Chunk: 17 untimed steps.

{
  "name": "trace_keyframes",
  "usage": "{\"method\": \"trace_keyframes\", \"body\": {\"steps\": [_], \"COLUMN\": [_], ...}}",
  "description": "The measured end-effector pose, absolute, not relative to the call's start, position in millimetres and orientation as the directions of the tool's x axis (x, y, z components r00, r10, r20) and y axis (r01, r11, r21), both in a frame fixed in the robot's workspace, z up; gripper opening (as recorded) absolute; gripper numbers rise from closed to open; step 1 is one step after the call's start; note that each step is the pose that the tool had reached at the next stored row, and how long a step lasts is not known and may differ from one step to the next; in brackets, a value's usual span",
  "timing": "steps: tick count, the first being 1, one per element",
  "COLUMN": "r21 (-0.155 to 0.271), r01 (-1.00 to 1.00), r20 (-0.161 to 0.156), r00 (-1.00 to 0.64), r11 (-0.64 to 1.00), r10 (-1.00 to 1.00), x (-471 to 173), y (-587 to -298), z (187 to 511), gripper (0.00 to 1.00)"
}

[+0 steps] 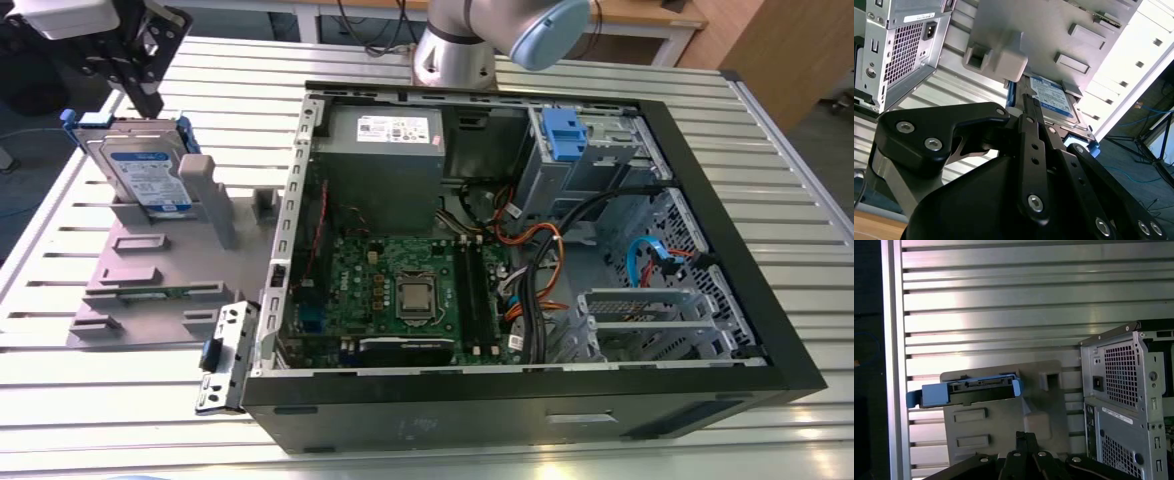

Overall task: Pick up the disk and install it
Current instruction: 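Reach for the disk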

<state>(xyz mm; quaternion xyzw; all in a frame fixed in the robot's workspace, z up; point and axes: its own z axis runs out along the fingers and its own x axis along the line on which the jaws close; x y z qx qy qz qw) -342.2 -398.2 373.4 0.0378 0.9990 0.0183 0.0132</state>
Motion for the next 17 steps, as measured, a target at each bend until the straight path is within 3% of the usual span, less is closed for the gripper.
{"method": "trace_keyframes", "body": {"steps": [17], "r21": [0.038], "r01": [0.075], "r20": [-0.025], "r00": [-0.997], "r11": [0.996], "r10": [0.076], "x": [-349.0], "y": [-397.7], "z": [369.5], "gripper": [0.11]}}
